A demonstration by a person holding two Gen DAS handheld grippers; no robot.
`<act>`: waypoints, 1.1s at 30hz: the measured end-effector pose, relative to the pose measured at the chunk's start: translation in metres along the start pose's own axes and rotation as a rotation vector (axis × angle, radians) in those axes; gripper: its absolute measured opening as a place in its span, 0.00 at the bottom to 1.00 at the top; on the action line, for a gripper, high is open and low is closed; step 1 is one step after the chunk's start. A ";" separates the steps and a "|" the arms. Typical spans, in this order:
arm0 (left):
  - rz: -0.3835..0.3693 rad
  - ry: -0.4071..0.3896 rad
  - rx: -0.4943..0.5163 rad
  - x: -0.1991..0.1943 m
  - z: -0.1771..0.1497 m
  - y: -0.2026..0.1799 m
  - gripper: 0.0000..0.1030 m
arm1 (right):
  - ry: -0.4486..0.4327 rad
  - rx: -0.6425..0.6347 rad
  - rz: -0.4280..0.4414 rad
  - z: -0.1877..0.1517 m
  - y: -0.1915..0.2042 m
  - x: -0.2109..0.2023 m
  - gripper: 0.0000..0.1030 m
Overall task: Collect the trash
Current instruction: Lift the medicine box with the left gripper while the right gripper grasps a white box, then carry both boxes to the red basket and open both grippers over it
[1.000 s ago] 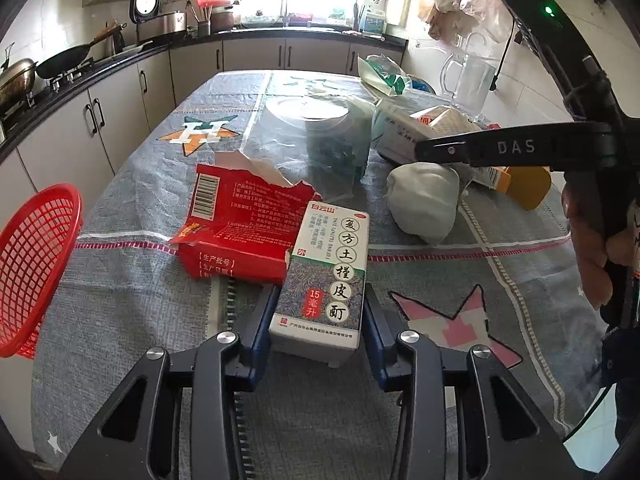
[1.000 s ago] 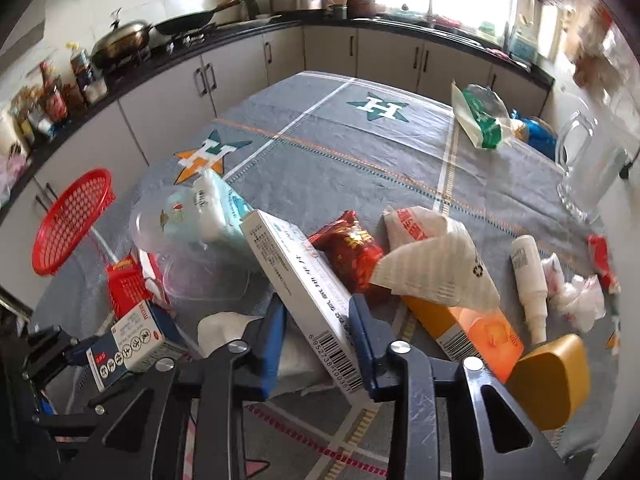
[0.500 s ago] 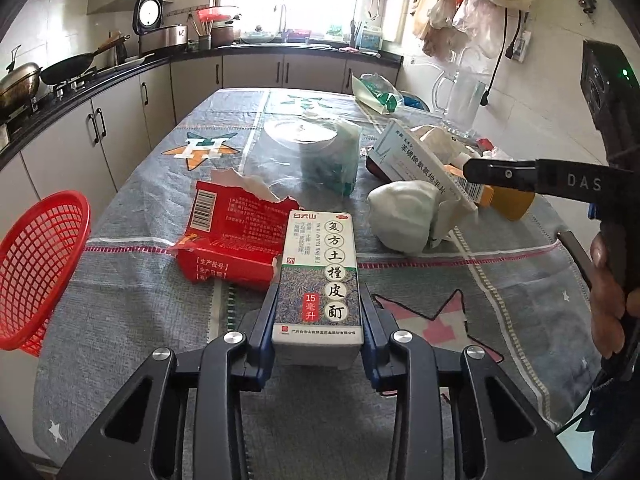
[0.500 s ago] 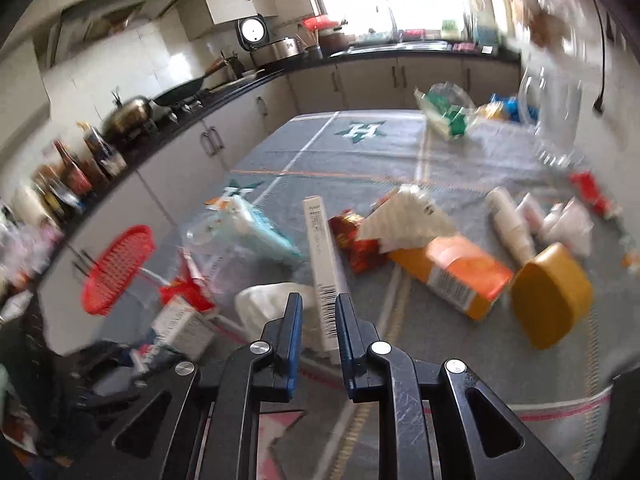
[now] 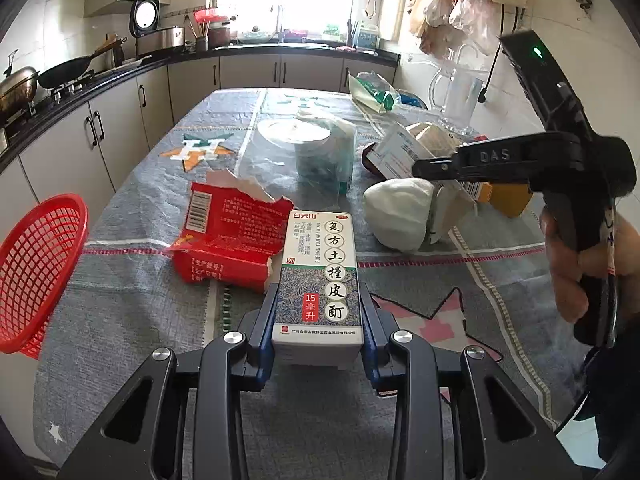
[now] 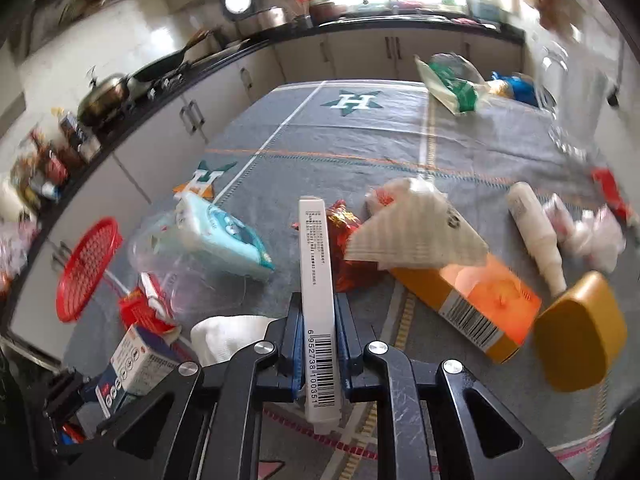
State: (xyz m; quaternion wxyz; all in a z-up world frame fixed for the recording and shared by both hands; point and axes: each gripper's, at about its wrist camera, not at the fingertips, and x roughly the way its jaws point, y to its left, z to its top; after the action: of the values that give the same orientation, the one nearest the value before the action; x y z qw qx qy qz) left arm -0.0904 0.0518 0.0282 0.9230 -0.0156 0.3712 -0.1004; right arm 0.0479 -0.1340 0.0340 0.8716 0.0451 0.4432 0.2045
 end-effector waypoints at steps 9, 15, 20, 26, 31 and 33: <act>0.001 -0.058 -0.014 -0.025 0.007 0.007 0.33 | -0.149 0.093 0.092 -0.020 -0.005 -0.063 0.14; 0.032 -0.097 -0.047 -0.048 0.009 0.027 0.33 | -0.140 0.074 0.203 -0.033 0.020 -0.076 0.14; 0.076 -0.123 -0.092 -0.063 0.006 0.054 0.33 | -0.129 0.026 0.253 -0.037 0.048 -0.077 0.14; 0.130 -0.151 -0.166 -0.080 0.000 0.096 0.33 | -0.077 -0.022 0.320 -0.034 0.084 -0.063 0.14; 0.192 -0.176 -0.224 -0.093 -0.004 0.134 0.33 | -0.038 -0.074 0.369 -0.027 0.123 -0.050 0.14; 0.217 -0.180 -0.256 -0.097 -0.007 0.153 0.33 | -0.028 -0.101 0.378 -0.023 0.141 -0.044 0.14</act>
State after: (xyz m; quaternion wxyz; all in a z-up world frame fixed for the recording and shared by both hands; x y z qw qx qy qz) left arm -0.1370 0.2208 0.0742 0.9484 -0.1016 0.2963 0.0494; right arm -0.0378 -0.0253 0.0892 0.8250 0.0864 0.4036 0.3859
